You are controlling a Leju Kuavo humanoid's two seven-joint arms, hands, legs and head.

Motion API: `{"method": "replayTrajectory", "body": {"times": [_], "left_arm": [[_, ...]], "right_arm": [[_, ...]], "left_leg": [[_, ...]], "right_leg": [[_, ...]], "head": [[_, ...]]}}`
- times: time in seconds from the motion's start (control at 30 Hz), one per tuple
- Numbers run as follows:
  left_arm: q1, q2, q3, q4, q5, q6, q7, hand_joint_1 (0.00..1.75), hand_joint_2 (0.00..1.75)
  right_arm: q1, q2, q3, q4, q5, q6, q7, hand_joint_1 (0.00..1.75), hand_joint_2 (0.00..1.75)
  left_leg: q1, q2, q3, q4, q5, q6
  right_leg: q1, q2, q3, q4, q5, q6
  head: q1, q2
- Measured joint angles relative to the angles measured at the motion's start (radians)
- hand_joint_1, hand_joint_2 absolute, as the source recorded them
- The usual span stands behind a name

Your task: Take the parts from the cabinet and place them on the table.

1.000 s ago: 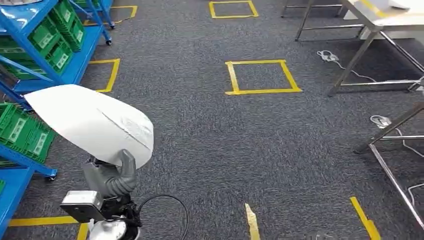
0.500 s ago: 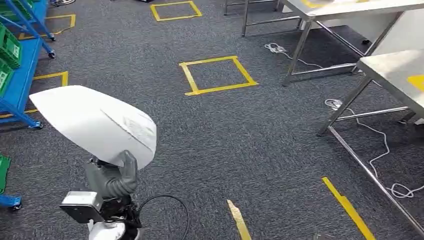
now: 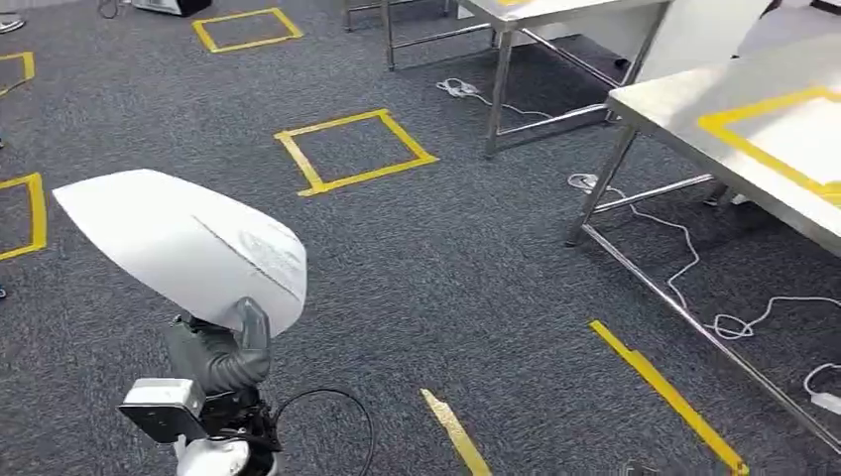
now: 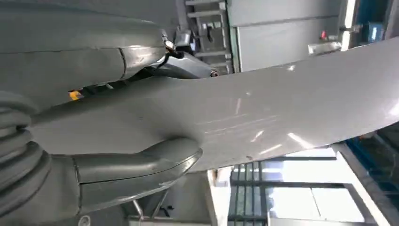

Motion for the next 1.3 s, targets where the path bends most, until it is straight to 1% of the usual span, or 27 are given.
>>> {"method": "replayTrajectory", "body": {"times": [0.07, 0.1, 0.13, 0.2, 0.23, 0.27, 0.4, 0.47, 0.5, 0.6, 0.63, 0.67, 0.7, 0.77, 0.8, 0.83, 0.9, 0.93, 0.97, 1.0, 1.03, 1.1, 1.13, 1.17, 1.2, 1.27, 1.3], "left_arm": [[-0.001, 0.000, -0.001, 0.000, 0.000, 0.000, 0.000, 1.75, 1.75], [-0.001, 0.000, 0.000, 0.000, 0.000, 0.000, 0.000, 1.75, 1.75], [0.000, 0.000, 0.000, 0.000, 0.000, 0.000, 0.000, 1.75, 1.75], [0.001, 0.002, 0.001, 0.000, 0.000, 0.000, 0.000, 1.75, 1.75], [0.001, 0.002, 0.001, 0.000, 0.000, 0.000, 0.000, 1.75, 1.75], [0.001, 0.002, 0.001, 0.000, 0.000, 0.000, 0.000, 1.75, 1.75], [0.001, 0.002, 0.001, 0.000, 0.000, 0.000, 0.000, 1.75, 1.75], [0.001, 0.002, 0.001, 0.000, 0.000, 0.000, 0.000, 1.75, 1.75], [0.017, 0.006, 0.015, 0.013, 0.035, 0.010, 0.017, 1.75, 1.75], [0.035, 0.006, 0.029, 0.024, 0.066, -0.001, 0.006, 1.75, 1.75], [0.036, 0.005, 0.033, 0.027, 0.065, -0.002, 0.005, 1.75, 1.75], [0.038, 0.005, 0.035, 0.030, 0.064, -0.008, 0.005, 1.75, 1.75], [0.043, 0.005, 0.038, 0.032, 0.063, -0.013, 0.003, 1.75, 1.75], [0.058, 0.008, 0.042, 0.039, 0.061, -0.024, 0.003, 1.75, 1.75], [0.062, 0.011, 0.042, 0.043, 0.061, -0.030, 0.003, 1.75, 1.75], [0.065, 0.011, 0.042, 0.045, 0.061, -0.034, 0.003, 1.75, 1.75], [0.066, 0.011, 0.042, 0.047, 0.061, -0.034, 0.003, 1.75, 1.75], [0.066, 0.011, 0.042, 0.048, 0.061, -0.035, 0.003, 1.75, 1.75], [0.066, 0.011, 0.042, 0.048, 0.061, -0.035, 0.003, 1.75, 1.75], [0.066, 0.013, 0.042, 0.049, 0.061, -0.035, 0.003, 1.75, 1.75], [0.066, 0.015, 0.042, 0.050, 0.061, -0.035, 0.003, 1.75, 1.75], [0.065, 0.015, 0.040, 0.051, 0.060, -0.035, 0.003, 1.75, 1.75], [0.065, 0.015, 0.040, 0.051, 0.058, -0.035, 0.003, 1.75, 1.75], [0.064, 0.016, 0.040, 0.052, 0.058, -0.035, 0.004, 1.75, 1.75], [0.065, 0.017, 0.040, 0.052, 0.055, -0.034, 0.004, 1.75, 1.75], [0.066, 0.020, 0.041, 0.057, 0.055, -0.030, 0.007, 1.75, 1.75], [0.066, 0.021, 0.041, 0.061, 0.055, -0.029, 0.007, 1.75, 1.75]], "right_arm": [[0.002, 0.000, 0.000, 0.000, 0.000, 0.000, 0.000, 0.00, 0.00], [0.004, 0.000, 0.000, 0.000, 0.000, -0.002, 0.000, 0.00, 0.00], [0.004, 0.000, 0.000, 0.000, 0.000, -0.002, 0.000, 0.00, 0.00], [0.000, 0.000, 0.000, 0.000, 0.000, -0.002, 0.000, 0.00, 0.00], [0.000, 0.000, 0.000, 0.000, 0.000, -0.002, 0.000, 0.00, 0.00], [0.000, 0.000, 0.000, 0.000, 0.000, -0.002, 0.000, 0.00, 0.00], [0.000, 0.000, 0.000, 0.000, 0.000, -0.002, 0.000, 0.00, 0.00], [0.003, 0.000, 0.000, 0.000, 0.000, -0.003, 0.002, 0.00, 0.00], [0.013, 0.000, 0.000, 0.000, 0.056, -0.169, 0.132, 0.00, 0.00], [0.036, 0.000, 0.001, 0.000, 0.082, -0.193, 0.172, 0.00, 0.00], [0.042, 0.000, 0.001, 0.000, 0.087, -0.201, 0.184, 0.00, 0.00], [0.045, 0.000, 0.002, 0.000, 0.090, -0.207, 0.188, 0.00, 0.00], [0.043, 0.000, 0.002, 0.000, 0.093, -0.215, 0.195, 0.00, 0.00], [0.042, 0.000, 0.003, 0.000, 0.099, -0.224, 0.204, 0.00, 0.00], [0.044, 0.000, 0.005, 0.000, 0.101, -0.225, 0.212, 0.00, 0.00], [0.047, 0.000, 0.005, 0.000, 0.102, -0.227, 0.216, 0.00, 0.00], [0.052, -0.001, 0.005, -0.001, 0.103, -0.229, 0.217, 0.00, 0.00], [0.051, -0.001, 0.005, -0.003, 0.103, -0.230, 0.216, 0.00, 0.00], [0.048, -0.001, 0.005, -0.003, 0.104, -0.230, 0.216, 0.00, 0.00], [0.045, -0.001, 0.006, -0.003, 0.106, -0.230, 0.216, 0.00, 0.00], [0.044, -0.001, 0.007, -0.003, 0.106, -0.230, 0.216, 0.00, 0.00], [0.050, -0.001, 0.007, -0.003, 0.106, -0.230, 0.216, 0.00, 0.00], [0.050, -0.001, 0.007, -0.004, 0.106, -0.230, 0.216, 0.00, 0.00], [0.051, -0.001, 0.007, -0.004, 0.104, -0.229, 0.213, 0.00, 0.00], [0.048, -0.001, 0.007, -0.005, 0.103, -0.223, 0.208, 0.00, 0.00], [0.042, -0.001, 0.007, -0.008, 0.103, -0.218, 0.199, 0.00, 0.00], [0.042, -0.001, 0.007, -0.008, 0.098, -0.219, 0.202, 0.00, 0.00]], "left_leg": [[0.005, 0.020, 0.006, -0.002, -0.005, -0.011], [0.010, -0.022, 0.004, 0.011, -0.018, -0.020], [0.013, -0.070, -0.012, 0.052, -0.052, -0.020], [0.013, -0.104, -0.084, 0.216, -0.138, -0.020], [0.012, -0.107, -0.119, 0.289, -0.162, -0.020], [0.012, -0.108, -0.134, 0.320, -0.166, -0.018], [0.012, -0.108, -0.135, 0.321, -0.166, -0.018], [0.012, -0.110, -0.128, 0.290, -0.118, -0.013], [0.018, -0.215, -0.020, 0.017, 0.009, 0.005], [0.009, -0.183, -0.019, 0.010, 0.007, 0.011], [0.018, -0.163, -0.012, -0.004, 0.015, 0.019], [0.016, -0.154, -0.010, -0.007, 0.016, 0.023], [0.015, -0.138, -0.010, -0.007, 0.015, 0.026], [0.011, -0.101, -0.011, -0.006, 0.013, 0.028], [0.011, -0.083, -0.011, -0.006, 0.011, 0.028], [0.011, -0.068, -0.010, -0.006, 0.010, 0.027], [0.011, -0.042, -0.005, -0.005, 0.005, 0.022], [0.011, -0.029, 0.001, -0.005, 0.001, 0.017], [0.009, -0.019, 0.005, -0.004, -0.003, 0.010], [0.000, -0.011, 0.002, 0.001, -0.010, 0.002], [0.000, -0.006, 0.005, -0.001, -0.009, 0.000], [0.003, 0.015, 0.012, -0.002, -0.010, -0.006], [0.006, 0.014, 0.012, 0.000, -0.020, -0.015], [0.010, -0.032, 0.009, 0.019, -0.037, -0.020], [0.012, -0.071, -0.015, 0.079, -0.076, -0.020], [0.011, -0.099, -0.090, 0.236, -0.142, -0.018], [0.011, -0.103, -0.122, 0.296, -0.157, -0.015]], "right_leg": [[0.002, 0.024, -0.002, -0.002, 0.002, -0.013], [-0.003, 0.035, 0.001, -0.005, 0.006, -0.020], [-0.003, 0.045, 0.000, -0.005, 0.007, -0.026], [-0.001, 0.071, 0.000, -0.005, 0.007, -0.032], [0.001, 0.085, 0.000, -0.005, 0.007, -0.033], [0.002, 0.096, 0.000, -0.004, 0.007, -0.033], [0.002, 0.096, 0.000, -0.004, 0.007, -0.033], [0.002, 0.124, 0.001, -0.001, 0.007, -0.032], [0.002, 0.184, -0.003, 0.010, 0.006, -0.021], [-0.009, 0.222, -0.019, -0.002, 0.016, 0.004], [-0.009, 0.186, -0.029, 0.009, 0.010, 0.004], [-0.001, 0.127, -0.039, 0.030, -0.006, 0.005], [0.000, 0.089, -0.073, 0.095, -0.044, 0.009], [-0.003, 0.069, -0.151, 0.252, -0.113, 0.014], [-0.004, 0.067, -0.175, 0.302, -0.125, 0.017], [-0.004, 0.065, -0.173, 0.301, -0.112, 0.019], [-0.005, 0.051, -0.100, 0.171, -0.038, 0.019], [-0.006, 0.028, -0.040, 0.067, 0.003, 0.019], [0.000, -0.018, -0.011, 0.010, -0.008, 0.018], [0.003, -0.021, 0.001, 0.002, -0.005, 0.002], [0.005, -0.003, -0.002, 0.006, -0.006, -0.008], [0.010, 0.015, -0.006, 0.007, -0.006, -0.019], [0.005, 0.028, -0.002, 0.001, -0.001, -0.027], [0.004, 0.038, -0.002, 0.001, 0.000, -0.030], [0.004, 0.049, -0.002, 0.001, 0.001, -0.037], [0.007, 0.078, -0.002, 0.002, 0.003, -0.041], [0.010, 0.094, -0.002, 0.002, 0.003, -0.043]], "head": [[0.002, 0.000], [-0.001, 0.000], [-0.005, 0.000], [-0.006, 0.000], [-0.005, 0.000], [-0.006, 0.000], [-0.006, 0.000], [-0.006, 0.000], [-0.002, 0.000], [-0.003, 0.000], [-0.003, 0.000], [0.000, 0.000], [0.006, 0.000], [0.003, 0.000], [0.005, 0.000], [0.004, 0.000], [0.005, 0.000], [0.005, 0.000], [0.004, 0.000], [0.004, 0.000], [0.000, 0.000], [0.002, 0.000], [0.000, 0.000], [-0.004, 0.000], [-0.009, 0.000], [-0.010, 0.000], [-0.010, 0.000]]}}
